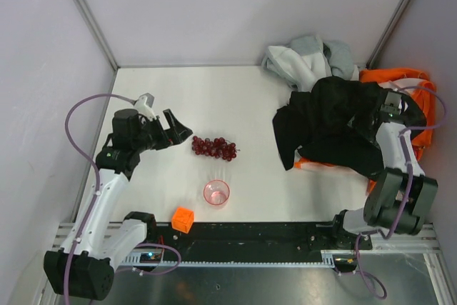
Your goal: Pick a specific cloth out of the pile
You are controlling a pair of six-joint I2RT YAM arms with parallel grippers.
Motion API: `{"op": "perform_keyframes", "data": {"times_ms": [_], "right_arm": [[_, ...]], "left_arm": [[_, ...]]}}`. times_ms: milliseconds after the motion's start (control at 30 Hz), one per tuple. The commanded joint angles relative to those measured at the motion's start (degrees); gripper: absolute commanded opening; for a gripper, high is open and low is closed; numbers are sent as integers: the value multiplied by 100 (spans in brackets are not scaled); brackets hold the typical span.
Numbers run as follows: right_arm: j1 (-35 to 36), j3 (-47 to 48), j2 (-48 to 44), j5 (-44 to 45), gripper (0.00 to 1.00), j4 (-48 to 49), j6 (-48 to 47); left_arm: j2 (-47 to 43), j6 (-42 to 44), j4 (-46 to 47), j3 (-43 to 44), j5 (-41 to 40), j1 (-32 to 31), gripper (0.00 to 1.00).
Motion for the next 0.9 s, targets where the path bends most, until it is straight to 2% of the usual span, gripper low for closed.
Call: {"op": "perform_keyframes", "data": {"times_ms": [0,67,167,300,500,867], "right_arm": [[172,-4,-1048,-18,89,-468,9],[206,-9,-1469,-51,96,-649,83],[269,-33,-2015,-238,99,-938,167],[309,-109,-2669,-672,99,-1185,276],[441,-325,-3183,-1382,99,-1339,572],[1481,-1677,-3810,-1764,99,-927,1736]], "left_arm": [[-197,-343,112,273,587,27,99],[-249,-393,112,214,652,31,100],[-371,-454,116,82,713,33,100],[-539,-503,112,-91,751,32,100],[-607,-532,116,-151,851,22,100],[-438,-583,112,-269,977,2,100]]}}
